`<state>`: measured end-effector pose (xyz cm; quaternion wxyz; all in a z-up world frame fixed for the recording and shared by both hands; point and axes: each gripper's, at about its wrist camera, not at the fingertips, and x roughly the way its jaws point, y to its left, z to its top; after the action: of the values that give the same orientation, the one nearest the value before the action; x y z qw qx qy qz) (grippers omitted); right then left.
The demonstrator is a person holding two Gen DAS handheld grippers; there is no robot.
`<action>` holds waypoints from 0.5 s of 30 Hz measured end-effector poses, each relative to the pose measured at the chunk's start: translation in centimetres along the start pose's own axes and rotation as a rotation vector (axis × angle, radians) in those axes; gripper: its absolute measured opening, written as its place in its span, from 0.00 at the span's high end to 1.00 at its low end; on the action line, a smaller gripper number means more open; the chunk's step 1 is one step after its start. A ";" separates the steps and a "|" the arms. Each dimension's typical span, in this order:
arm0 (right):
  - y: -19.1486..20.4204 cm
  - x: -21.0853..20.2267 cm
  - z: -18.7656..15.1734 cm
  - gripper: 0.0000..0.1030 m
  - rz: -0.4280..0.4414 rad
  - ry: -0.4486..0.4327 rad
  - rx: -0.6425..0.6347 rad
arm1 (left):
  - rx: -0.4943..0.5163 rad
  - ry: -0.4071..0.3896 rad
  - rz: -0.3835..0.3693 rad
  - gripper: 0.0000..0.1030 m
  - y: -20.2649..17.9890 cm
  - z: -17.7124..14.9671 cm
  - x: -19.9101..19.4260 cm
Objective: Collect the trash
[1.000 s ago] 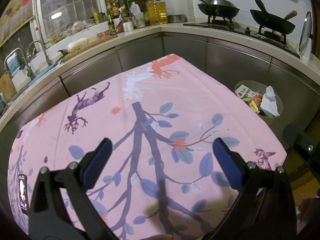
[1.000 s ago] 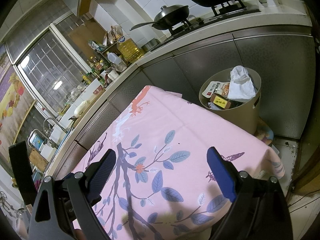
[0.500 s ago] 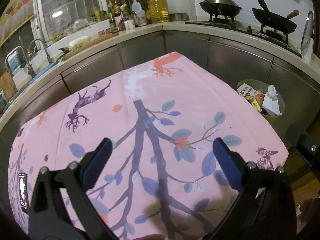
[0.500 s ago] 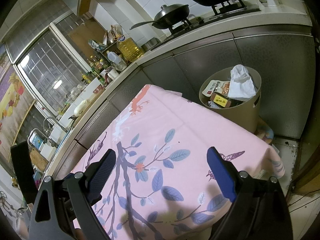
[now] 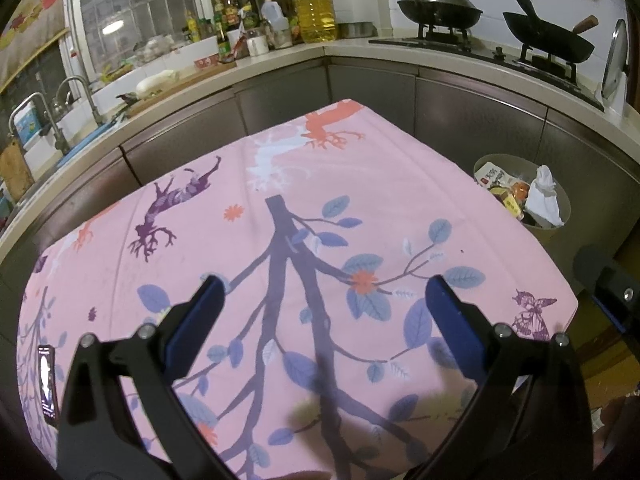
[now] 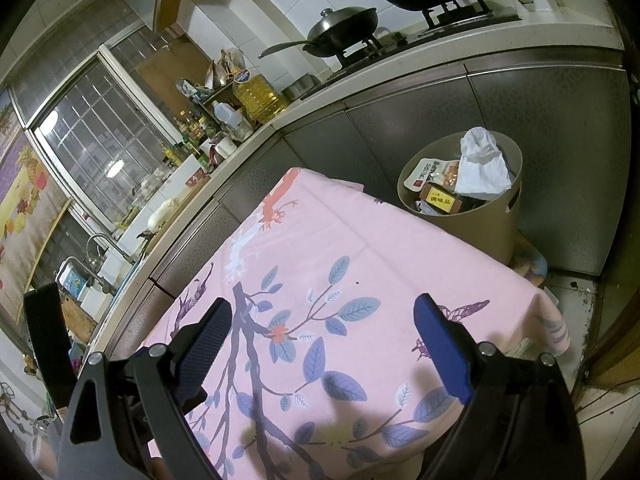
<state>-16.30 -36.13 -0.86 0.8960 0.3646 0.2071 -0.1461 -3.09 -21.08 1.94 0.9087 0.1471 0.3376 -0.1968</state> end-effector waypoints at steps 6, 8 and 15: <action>0.0 0.0 0.0 0.14 0.000 0.000 0.000 | 0.001 0.003 -0.001 0.06 -0.2 0.0 0.1; 0.0 0.0 0.1 0.14 0.000 0.000 -0.001 | 0.001 0.003 -0.002 0.06 -0.2 0.0 0.0; -0.1 0.1 0.3 0.14 0.000 0.001 0.000 | 0.005 0.003 -0.004 0.06 -0.3 -0.2 0.1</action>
<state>-16.16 -36.40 -0.78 0.8960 0.3645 0.2074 -0.1461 -3.24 -21.29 1.73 0.9075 0.1489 0.3386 -0.1992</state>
